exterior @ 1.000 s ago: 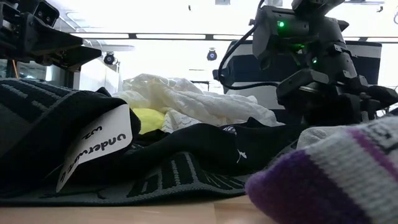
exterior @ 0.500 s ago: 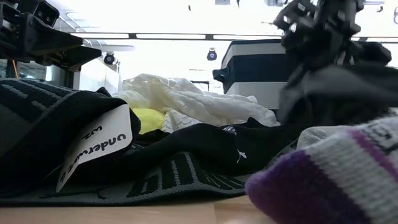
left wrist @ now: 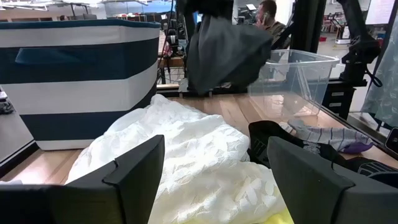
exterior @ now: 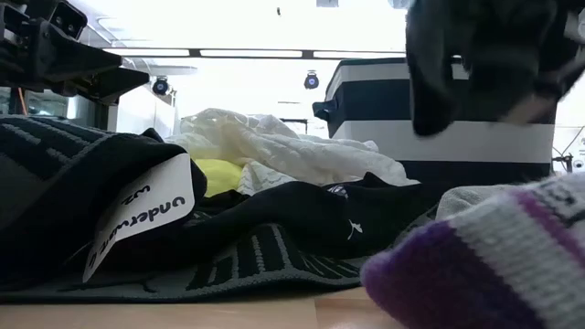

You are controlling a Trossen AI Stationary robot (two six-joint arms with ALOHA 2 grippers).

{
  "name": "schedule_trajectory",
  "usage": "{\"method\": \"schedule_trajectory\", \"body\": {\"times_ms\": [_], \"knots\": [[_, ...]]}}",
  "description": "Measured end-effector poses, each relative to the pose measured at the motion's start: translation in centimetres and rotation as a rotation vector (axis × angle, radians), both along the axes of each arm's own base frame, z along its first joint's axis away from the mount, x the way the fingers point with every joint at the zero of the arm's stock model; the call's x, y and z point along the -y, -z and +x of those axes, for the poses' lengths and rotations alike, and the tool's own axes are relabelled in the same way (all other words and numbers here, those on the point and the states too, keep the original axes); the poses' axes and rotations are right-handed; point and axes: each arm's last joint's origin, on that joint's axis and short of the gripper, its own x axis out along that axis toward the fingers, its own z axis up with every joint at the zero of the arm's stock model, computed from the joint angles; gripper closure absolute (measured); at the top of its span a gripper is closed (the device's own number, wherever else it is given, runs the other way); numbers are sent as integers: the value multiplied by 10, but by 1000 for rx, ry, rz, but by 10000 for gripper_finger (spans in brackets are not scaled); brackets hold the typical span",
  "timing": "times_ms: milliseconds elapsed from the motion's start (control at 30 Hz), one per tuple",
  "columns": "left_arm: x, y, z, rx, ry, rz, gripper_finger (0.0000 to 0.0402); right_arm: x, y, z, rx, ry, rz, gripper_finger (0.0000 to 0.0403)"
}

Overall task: Pick & Place Cloths
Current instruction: Put the gray boxers into the transparent bin

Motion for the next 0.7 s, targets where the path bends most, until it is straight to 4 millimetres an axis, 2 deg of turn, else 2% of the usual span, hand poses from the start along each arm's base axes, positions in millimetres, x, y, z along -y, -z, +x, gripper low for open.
{"method": "schedule_trajectory", "body": {"times_ms": [100, 300, 500, 700], "knots": [[0, 0, 0, 0, 0, 0, 121, 1, -12, -10, 90, -30, 36, 382], [0, 0, 0, 0, 0, 0, 121, 2, -22, -25, 120, -32, 123, 390], [0, 0, 0, 0, 0, 0, 121, -9, -23, -30, 15, -67, 334, 390], [0, 0, 0, 0, 1, 0, 121, -25, -23, -36, -97, -55, 463, 390]]}}
